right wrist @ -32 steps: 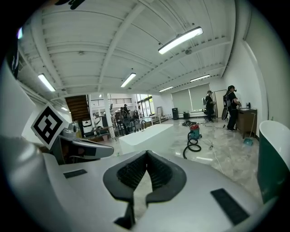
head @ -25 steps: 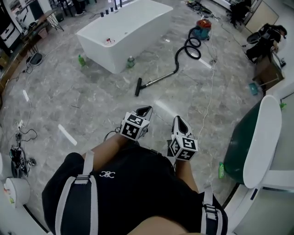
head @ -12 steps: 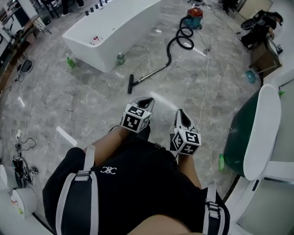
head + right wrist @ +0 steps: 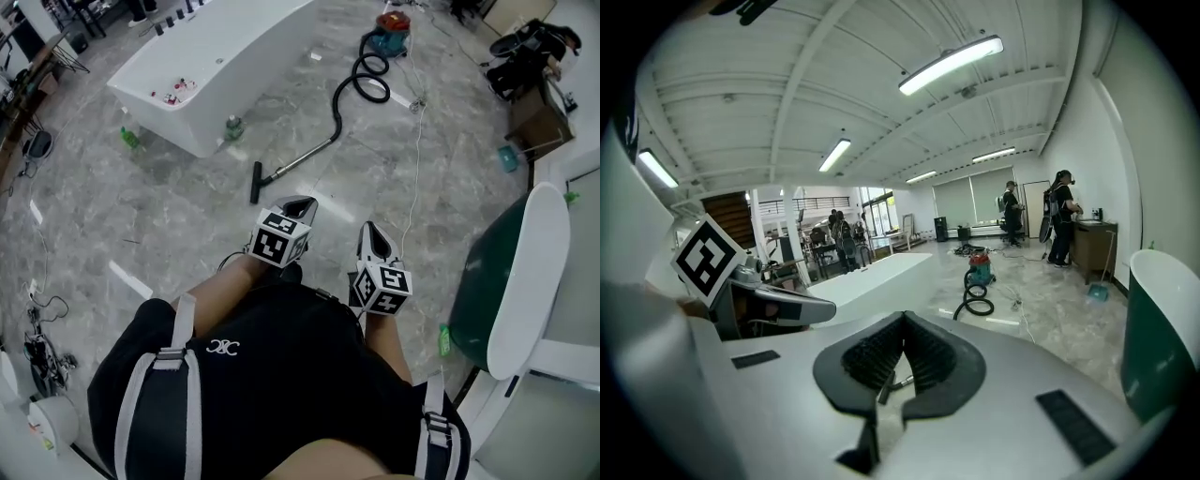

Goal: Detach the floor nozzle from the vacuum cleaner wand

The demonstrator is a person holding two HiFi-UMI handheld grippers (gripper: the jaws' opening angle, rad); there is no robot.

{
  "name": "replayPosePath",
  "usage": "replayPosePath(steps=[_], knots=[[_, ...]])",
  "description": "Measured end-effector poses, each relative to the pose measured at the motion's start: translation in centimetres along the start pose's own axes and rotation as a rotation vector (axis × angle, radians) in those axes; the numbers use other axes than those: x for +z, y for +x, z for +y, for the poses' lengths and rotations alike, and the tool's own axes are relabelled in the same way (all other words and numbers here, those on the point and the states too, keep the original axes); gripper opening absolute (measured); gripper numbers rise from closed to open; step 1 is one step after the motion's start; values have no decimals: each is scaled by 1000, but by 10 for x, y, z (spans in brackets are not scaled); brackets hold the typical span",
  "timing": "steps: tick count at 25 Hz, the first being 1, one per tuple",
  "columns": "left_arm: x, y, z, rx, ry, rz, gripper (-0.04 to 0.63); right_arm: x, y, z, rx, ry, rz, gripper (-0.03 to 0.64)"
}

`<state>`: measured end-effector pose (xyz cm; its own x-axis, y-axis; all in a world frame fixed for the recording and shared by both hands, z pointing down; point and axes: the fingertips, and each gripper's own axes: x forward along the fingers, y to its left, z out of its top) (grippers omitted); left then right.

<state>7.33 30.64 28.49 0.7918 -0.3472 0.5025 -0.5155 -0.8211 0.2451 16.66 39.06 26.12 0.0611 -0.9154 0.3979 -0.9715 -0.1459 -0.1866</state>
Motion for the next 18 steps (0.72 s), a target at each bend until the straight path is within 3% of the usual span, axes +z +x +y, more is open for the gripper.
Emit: replayPosePath(steps=[9,13,18], knots=[[76,61,101,37,-48,-62,9,69,124,-8,21,-112,7,6],[92,85,143,55,-107,-52,9,95,175,-9,39,-112,-11,6],[101,93,179,91,-121,-40,9,108,212,-9,54,-103,-1,6]])
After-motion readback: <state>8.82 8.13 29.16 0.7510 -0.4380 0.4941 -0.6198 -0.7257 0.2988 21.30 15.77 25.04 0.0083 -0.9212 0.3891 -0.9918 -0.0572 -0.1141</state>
